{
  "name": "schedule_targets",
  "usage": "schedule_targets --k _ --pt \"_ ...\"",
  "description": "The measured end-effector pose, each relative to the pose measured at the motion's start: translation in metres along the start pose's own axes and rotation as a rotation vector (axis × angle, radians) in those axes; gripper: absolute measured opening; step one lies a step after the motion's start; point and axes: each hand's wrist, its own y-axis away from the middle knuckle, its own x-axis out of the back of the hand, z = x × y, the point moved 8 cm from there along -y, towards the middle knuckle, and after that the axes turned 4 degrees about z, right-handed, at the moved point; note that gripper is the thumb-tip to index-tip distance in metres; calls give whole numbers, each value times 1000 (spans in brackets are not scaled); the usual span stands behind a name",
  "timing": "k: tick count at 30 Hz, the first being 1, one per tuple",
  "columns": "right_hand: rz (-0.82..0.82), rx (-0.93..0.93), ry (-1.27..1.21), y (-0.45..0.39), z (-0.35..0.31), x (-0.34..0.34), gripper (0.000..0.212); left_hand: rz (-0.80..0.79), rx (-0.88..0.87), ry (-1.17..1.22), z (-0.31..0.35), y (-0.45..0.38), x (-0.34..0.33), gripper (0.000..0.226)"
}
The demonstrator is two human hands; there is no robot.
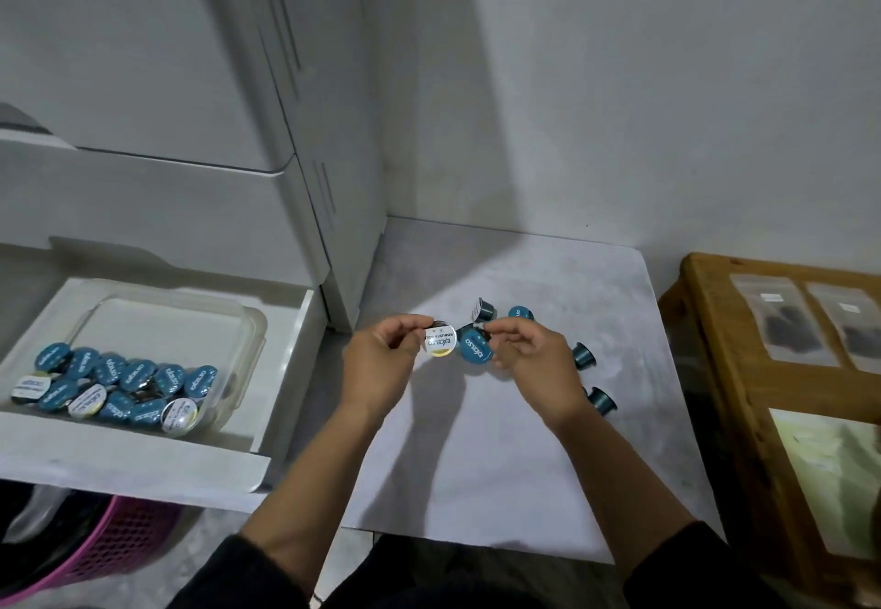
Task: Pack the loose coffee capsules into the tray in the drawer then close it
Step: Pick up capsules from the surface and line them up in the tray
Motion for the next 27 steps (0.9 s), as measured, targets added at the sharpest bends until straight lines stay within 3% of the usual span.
schedule_targets --k 6,11,19,27 --pt "-17 90 -78 11 -57 -24 18 -49 -125 -41 41 -9 46 28" --pt "-31 155 2 20 -91 -71 21 -85 -185 -95 58 -24 99 24" --pt "-87 158 -16 30 -128 -210 21 -171 -281 -319 36 -87 226 26" --pt "-164 50 106 32 -131 -352 22 -276 -239 -548 -19 -153 354 28"
